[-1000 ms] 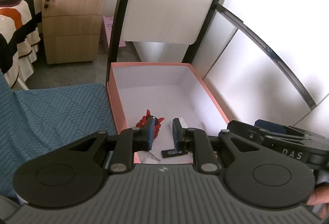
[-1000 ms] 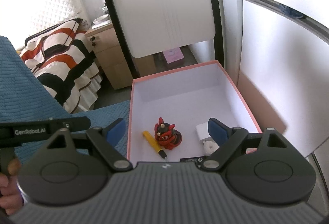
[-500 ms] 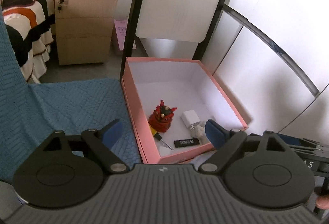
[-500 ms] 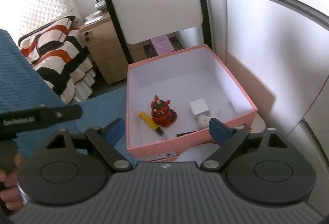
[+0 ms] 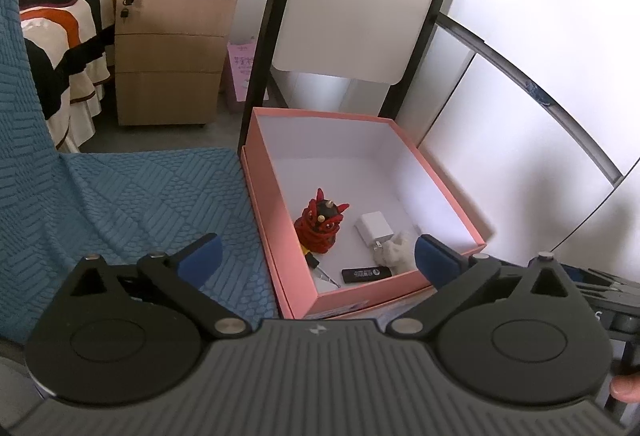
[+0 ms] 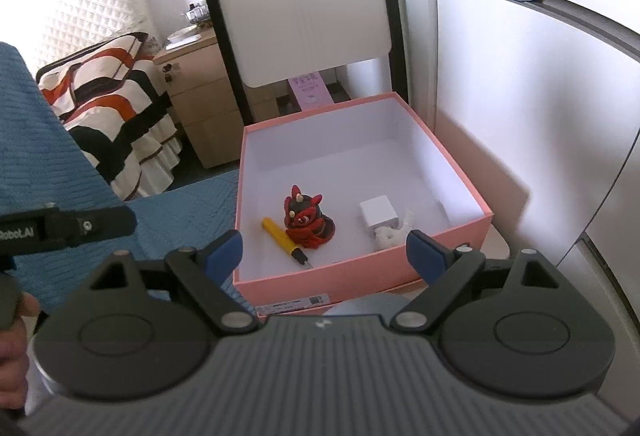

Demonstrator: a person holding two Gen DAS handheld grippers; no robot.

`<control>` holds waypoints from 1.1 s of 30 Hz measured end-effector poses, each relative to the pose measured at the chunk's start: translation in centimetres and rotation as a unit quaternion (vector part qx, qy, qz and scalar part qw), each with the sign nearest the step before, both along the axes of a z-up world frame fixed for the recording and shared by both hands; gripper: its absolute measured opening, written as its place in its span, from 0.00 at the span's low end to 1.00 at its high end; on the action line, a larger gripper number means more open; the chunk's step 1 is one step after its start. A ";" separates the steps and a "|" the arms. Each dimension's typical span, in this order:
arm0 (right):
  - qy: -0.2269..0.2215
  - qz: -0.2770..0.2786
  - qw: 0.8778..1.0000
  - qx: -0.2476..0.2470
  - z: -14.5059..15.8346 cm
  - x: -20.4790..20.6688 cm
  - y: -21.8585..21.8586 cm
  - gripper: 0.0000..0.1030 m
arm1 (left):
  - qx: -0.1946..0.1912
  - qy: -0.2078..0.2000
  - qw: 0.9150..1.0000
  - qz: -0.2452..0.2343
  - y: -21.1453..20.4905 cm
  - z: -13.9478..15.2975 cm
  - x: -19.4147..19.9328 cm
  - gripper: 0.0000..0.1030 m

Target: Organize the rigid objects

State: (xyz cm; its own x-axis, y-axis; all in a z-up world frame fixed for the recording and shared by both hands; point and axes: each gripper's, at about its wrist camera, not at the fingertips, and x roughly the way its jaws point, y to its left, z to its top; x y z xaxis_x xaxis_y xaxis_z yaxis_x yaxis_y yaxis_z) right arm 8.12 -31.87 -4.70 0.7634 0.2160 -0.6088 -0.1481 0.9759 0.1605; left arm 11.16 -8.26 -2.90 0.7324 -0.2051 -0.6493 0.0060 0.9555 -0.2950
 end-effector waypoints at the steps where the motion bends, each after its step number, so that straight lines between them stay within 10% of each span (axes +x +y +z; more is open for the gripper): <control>1: 0.002 -0.001 1.000 -0.001 -0.2 0.0 0.0 0.88 | 0.000 0.002 1.000 0.000 0.0 -0.4 0.1 1.00; 33: 0.017 0.010 1.000 -0.005 -3.1 0.4 1.2 0.88 | 0.013 -0.001 1.000 0.014 0.7 -1.6 -1.0 1.00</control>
